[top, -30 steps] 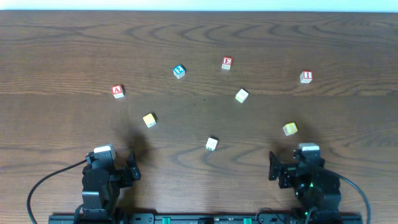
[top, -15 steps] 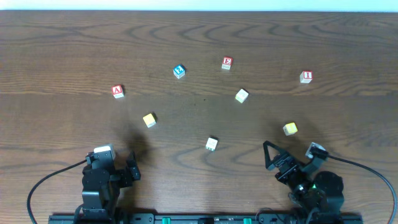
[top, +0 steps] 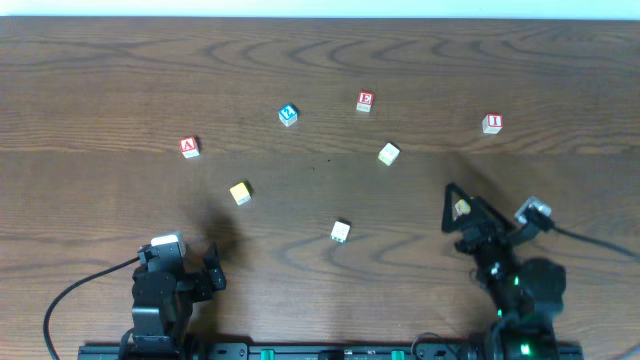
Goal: Spell out Ai2
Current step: 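Move right gripper to the red I block at far right, then close right gripper on the red I block and lift, then carry red I block left and place it near center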
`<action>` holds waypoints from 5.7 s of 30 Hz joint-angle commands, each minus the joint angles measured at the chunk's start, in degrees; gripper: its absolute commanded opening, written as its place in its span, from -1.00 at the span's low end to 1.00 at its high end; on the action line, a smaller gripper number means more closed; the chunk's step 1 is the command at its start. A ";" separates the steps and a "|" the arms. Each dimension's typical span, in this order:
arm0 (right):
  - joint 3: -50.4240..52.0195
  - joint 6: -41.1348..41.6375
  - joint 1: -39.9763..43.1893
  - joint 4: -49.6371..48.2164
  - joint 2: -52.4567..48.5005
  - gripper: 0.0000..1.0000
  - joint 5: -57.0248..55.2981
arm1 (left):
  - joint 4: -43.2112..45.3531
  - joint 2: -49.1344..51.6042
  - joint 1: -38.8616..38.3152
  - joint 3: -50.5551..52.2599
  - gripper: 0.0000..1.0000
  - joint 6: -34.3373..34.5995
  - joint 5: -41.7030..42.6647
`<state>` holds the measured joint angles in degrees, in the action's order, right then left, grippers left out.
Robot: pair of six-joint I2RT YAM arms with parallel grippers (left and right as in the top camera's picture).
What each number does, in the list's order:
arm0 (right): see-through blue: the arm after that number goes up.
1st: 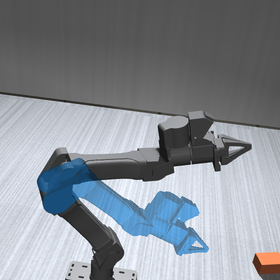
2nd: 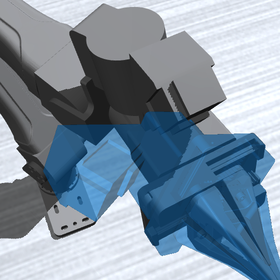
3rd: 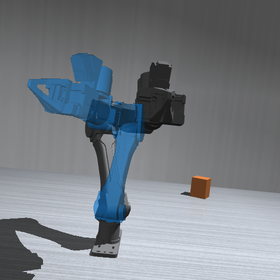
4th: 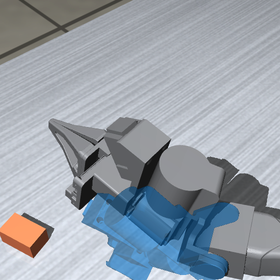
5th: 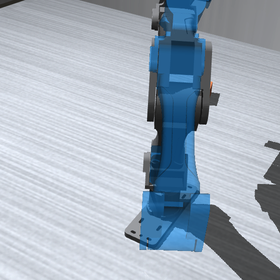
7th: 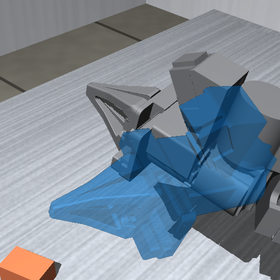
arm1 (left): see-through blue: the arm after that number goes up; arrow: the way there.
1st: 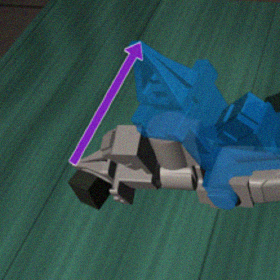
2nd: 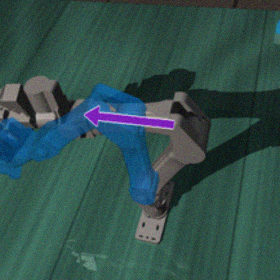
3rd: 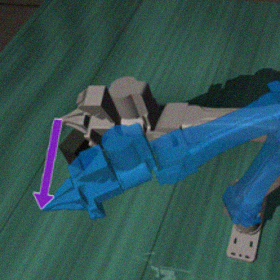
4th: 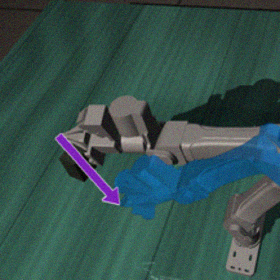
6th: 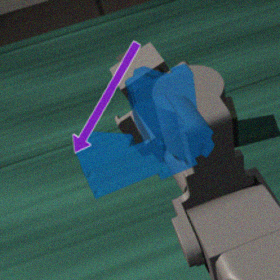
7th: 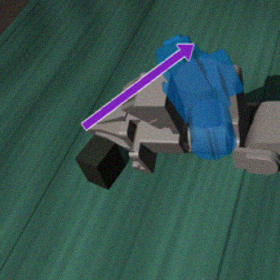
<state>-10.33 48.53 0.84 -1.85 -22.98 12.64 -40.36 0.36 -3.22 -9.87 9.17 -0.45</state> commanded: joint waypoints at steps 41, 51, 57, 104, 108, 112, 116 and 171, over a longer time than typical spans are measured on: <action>-82.42 -50.97 13.31 32.87 -98.25 0.94 -6.95 | -1.53 -0.09 -0.26 0.66 0.91 -0.15 -1.03; -82.40 -50.97 12.26 33.59 -102.42 0.81 -8.37 | -1.53 -0.09 -0.26 0.66 0.91 -0.15 -1.03; -82.40 -50.97 11.30 34.64 -104.02 0.68 -8.57 | -1.53 -0.09 -0.26 0.66 0.91 -0.15 -1.03; -83.41 -40.76 -1.55 41.46 -92.56 -0.98 3.04 | -1.53 -0.09 -0.26 0.66 0.91 -0.15 -1.03; -83.43 -37.99 -11.21 45.03 -89.15 -0.97 -4.74 | -1.53 -0.09 -0.26 0.66 0.91 -0.15 -1.03; -83.43 -33.20 -20.70 47.17 -89.44 -0.97 -10.45 | -1.53 -0.09 -0.26 0.66 0.91 -0.15 -1.03; -83.43 -28.57 -28.04 47.04 -90.84 -0.97 -13.11 | -1.53 -0.09 -0.26 0.66 0.91 -0.15 -1.03; -83.36 -8.26 -37.83 44.87 -103.71 -0.97 -24.26 | -1.53 -0.09 -0.26 0.66 0.91 -0.15 -1.03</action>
<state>-93.41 38.83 -36.64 43.03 -125.62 -10.11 -40.49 0.36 -3.22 -9.89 9.17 -0.47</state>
